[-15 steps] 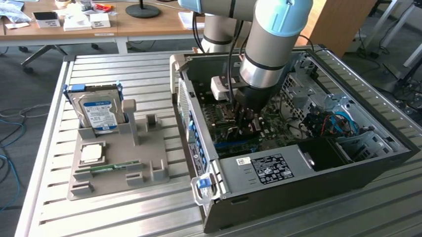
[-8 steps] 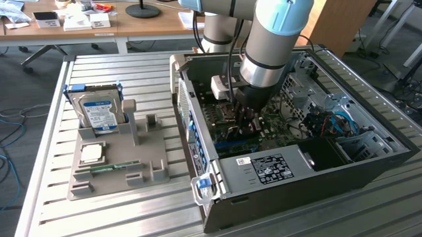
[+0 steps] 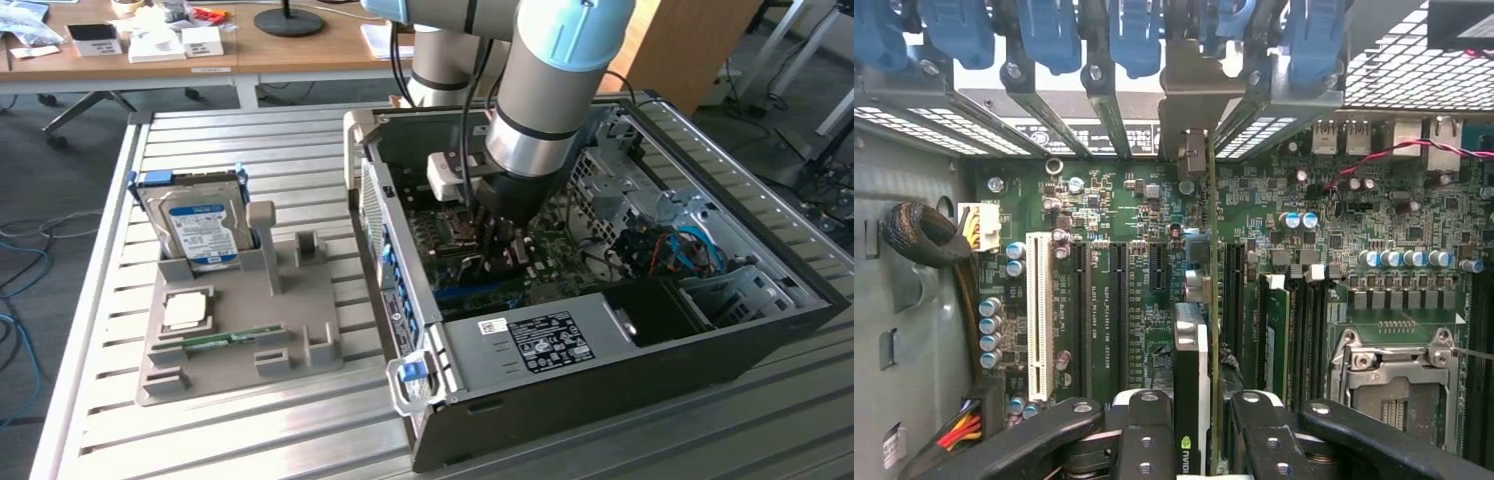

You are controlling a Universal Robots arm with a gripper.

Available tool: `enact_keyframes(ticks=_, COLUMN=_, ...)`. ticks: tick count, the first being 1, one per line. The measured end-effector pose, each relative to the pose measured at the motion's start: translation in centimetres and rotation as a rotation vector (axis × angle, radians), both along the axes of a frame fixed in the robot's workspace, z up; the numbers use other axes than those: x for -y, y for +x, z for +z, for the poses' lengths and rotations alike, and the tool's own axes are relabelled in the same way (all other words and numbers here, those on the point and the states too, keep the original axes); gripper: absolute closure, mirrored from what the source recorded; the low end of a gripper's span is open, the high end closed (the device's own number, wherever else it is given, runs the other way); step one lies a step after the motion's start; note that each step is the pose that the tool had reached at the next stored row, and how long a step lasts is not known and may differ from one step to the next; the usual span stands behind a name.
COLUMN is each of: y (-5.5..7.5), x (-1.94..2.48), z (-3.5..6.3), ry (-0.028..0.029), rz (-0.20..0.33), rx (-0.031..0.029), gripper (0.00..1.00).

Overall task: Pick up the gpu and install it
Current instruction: 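Insert the gpu into the slot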

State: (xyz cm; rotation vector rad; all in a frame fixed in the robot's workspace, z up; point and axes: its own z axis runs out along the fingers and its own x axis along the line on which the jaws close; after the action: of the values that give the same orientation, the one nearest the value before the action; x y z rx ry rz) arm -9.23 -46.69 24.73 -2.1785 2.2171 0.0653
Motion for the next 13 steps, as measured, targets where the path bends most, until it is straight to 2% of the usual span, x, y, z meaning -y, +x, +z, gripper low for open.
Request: enact_keyframes(ticks=13, y=0.0, x=0.13, z=-0.09, ry=0.0003, rz=-0.003, rx=0.0002, gripper=0.73)
